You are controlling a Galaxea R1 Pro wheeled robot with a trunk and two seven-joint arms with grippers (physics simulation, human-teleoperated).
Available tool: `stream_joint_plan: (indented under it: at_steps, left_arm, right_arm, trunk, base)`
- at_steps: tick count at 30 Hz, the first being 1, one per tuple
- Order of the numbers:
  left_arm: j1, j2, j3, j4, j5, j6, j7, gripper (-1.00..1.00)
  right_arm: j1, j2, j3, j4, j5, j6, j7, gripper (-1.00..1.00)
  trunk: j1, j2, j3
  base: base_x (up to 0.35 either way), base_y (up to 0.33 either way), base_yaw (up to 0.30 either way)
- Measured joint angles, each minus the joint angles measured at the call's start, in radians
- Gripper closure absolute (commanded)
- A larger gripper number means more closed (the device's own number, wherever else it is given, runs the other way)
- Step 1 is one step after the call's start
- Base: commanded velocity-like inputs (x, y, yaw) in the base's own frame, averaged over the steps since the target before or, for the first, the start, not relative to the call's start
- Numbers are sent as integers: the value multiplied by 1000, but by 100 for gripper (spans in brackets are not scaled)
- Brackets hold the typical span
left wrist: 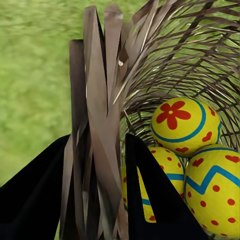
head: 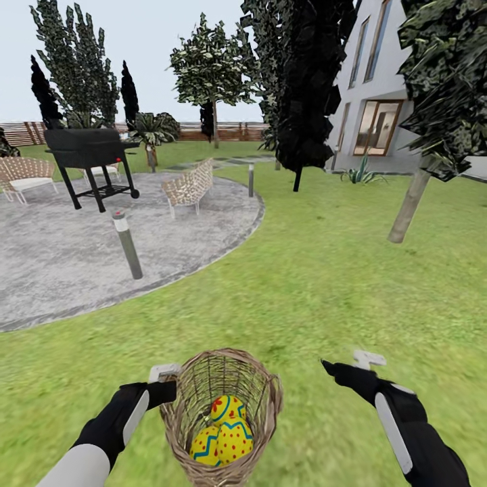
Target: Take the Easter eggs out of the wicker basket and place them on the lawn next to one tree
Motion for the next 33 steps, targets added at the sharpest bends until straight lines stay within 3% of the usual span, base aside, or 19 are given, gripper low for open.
stream_joint_plan:
  at_steps: [3,6,12,14,17,19,27,29,33]
  left_arm:
    - [0,0,0,0,-3,0,0,100]
    - [0,0,0,0,-1,0,0,100]
    - [0,-1,0,0,0,0,-1,100]
    - [0,-4,0,1,-1,0,-1,100]
    - [0,-19,-1,1,9,0,-2,100]
    - [0,-21,-1,0,-2,-1,-1,100]
    - [0,-20,0,0,0,-1,-1,100]
    - [0,-20,0,0,0,0,-1,100]
    - [0,-20,0,0,0,0,-1,100]
  right_arm:
    - [0,-27,-9,90,72,-1,4,-100]
    - [0,-38,-6,278,129,-5,6,-100]
    - [0,-32,4,664,262,-182,5,-100]
    - [1,-30,4,750,312,-227,7,-100]
    - [2,-27,11,824,357,-333,8,-100]
    - [3,-27,22,857,393,-381,9,-100]
    - [10,-25,28,912,408,-405,9,-100]
    - [10,-19,28,960,414,-468,8,-100]
    - [11,6,28,1117,489,-658,5,-100]
  trunk:
    - [0,0,0]
    - [0,0,0]
    - [0,0,0]
    - [0,0,0]
    - [0,0,0]
    - [0,0,0]
    - [-27,49,22]
    - [-34,63,28]
    - [-50,91,41]
  base:
    - [327,0,0]
    - [328,0,0]
    - [328,0,0]
    - [330,0,0]
    - [330,0,0]
    - [318,0,0]
    - [276,0,0]
    - [270,0,0]
    - [273,0,0]
